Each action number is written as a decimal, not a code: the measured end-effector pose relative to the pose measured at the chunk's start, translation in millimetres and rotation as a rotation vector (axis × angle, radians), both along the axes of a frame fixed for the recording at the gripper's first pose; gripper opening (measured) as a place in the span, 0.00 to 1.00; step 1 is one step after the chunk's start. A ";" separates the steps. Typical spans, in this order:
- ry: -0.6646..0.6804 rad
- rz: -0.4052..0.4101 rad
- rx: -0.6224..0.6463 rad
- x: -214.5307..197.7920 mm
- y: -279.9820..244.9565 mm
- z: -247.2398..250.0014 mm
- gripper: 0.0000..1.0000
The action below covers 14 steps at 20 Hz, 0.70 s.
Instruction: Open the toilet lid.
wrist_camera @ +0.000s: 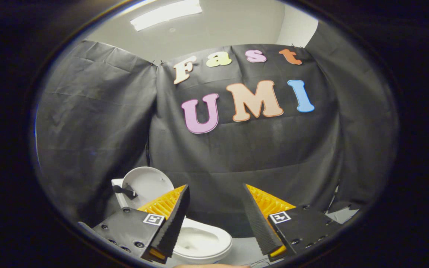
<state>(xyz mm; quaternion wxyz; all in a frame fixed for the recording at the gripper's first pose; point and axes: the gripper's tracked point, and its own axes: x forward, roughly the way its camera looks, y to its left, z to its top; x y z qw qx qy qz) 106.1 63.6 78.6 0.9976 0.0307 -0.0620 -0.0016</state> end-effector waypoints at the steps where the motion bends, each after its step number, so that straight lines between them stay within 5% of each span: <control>1: 0.018 -0.004 0.005 -2.2 -6.6 -6.9 0.87; 14: 0.065 -0.056 0.109 -30.3 -54.1 -63.0 0.87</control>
